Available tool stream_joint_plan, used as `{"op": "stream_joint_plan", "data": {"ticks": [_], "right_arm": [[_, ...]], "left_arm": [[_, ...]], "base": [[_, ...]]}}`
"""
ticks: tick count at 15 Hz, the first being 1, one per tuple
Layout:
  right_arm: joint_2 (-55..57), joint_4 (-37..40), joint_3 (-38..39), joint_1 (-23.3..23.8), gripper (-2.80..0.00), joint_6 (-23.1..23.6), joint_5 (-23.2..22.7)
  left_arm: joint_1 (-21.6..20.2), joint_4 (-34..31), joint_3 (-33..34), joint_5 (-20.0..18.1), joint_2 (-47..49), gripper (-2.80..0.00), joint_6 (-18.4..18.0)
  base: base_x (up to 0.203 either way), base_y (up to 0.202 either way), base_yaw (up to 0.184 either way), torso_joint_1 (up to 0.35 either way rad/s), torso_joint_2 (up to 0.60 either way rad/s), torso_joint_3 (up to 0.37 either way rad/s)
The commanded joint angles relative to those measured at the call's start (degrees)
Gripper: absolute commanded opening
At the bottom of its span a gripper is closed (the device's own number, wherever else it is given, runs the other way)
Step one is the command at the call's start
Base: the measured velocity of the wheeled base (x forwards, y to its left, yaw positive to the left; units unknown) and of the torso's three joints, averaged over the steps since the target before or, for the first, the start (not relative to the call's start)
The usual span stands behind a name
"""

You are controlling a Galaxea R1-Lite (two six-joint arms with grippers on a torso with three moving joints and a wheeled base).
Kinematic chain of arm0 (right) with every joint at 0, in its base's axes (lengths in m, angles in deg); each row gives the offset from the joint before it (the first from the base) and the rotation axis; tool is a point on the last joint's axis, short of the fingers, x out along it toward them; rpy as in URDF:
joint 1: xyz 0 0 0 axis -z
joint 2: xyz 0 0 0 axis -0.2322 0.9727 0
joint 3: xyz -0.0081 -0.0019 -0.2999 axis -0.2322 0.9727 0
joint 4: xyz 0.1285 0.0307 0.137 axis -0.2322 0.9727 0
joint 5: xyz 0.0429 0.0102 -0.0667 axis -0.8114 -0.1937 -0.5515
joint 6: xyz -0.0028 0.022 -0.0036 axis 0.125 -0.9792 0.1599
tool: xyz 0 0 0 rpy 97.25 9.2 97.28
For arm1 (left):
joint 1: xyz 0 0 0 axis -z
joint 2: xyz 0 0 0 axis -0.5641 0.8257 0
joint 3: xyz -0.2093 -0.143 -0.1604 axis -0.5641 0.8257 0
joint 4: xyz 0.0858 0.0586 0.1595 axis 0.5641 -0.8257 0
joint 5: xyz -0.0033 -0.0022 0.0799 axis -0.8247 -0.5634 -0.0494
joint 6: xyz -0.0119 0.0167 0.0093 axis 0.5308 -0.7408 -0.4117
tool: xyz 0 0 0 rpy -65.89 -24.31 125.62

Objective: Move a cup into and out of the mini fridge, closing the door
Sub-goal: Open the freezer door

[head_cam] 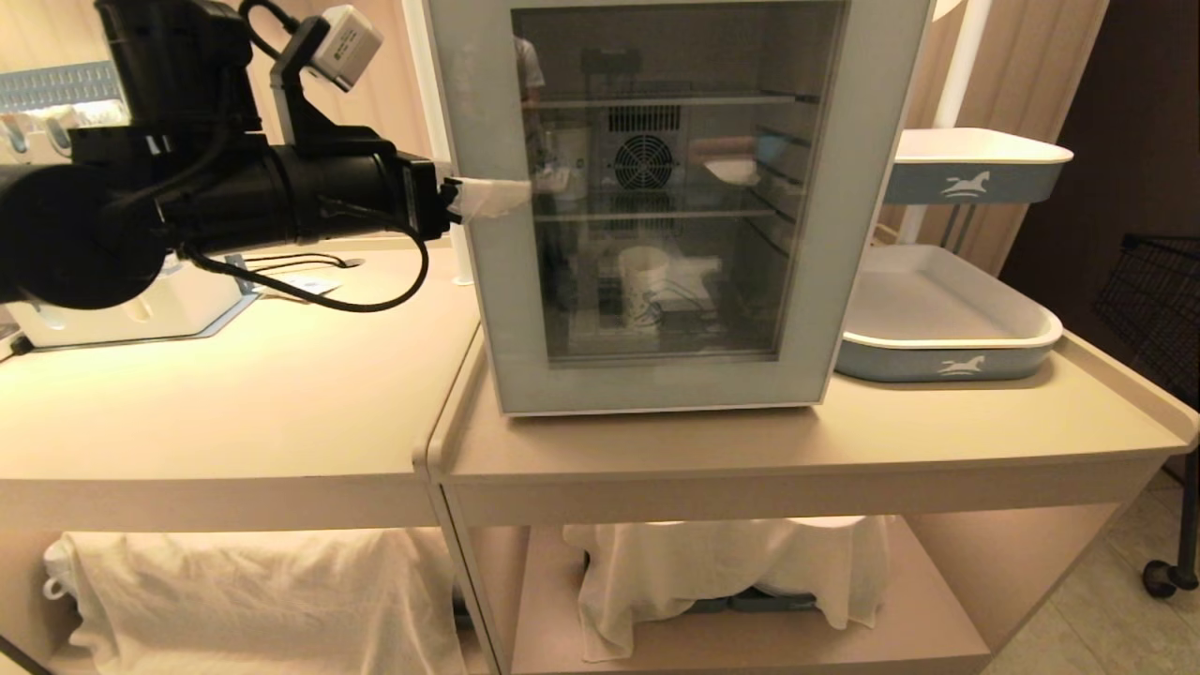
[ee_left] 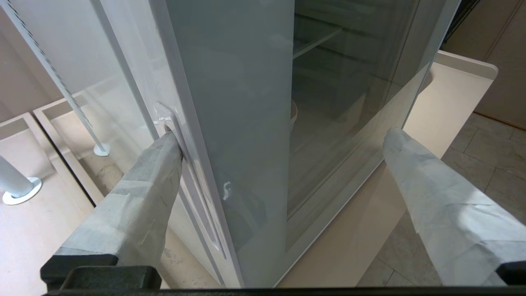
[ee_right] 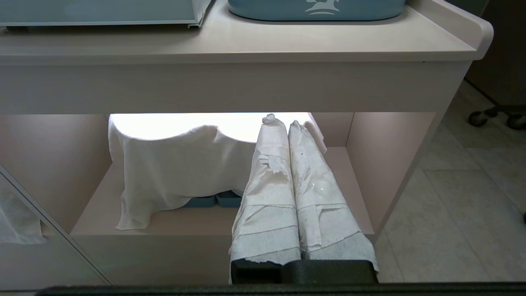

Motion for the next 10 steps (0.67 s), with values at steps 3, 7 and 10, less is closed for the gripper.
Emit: {"op": "stream_joint_plan", "data": {"ticks": [3, 7, 10], "right_arm": [[0.07, -0.02, 0.01, -0.01, -2.80, 0.03, -0.02], [0.07, -0.02, 0.01, 0.02, -2.80, 0.03, -0.02], [0.07, -0.02, 0.01, 0.02, -2.80, 0.03, -0.02]], "left_arm": [[0.01, 0.20, -0.08, -0.18, 0.52, 0.00, 0.00], [0.68, 1.96, 0.27, -0.12, 0.38, 0.00, 3.36], [1.75, 1.99, 1.13, -0.09, -0.59, 0.00, 4.53]], "base": [[0.000, 0.000, 0.000, 0.000, 0.00, 0.000], [0.000, 0.000, 0.000, 0.000, 0.00, 0.000], [0.000, 0.000, 0.000, 0.000, 0.00, 0.000]]}}
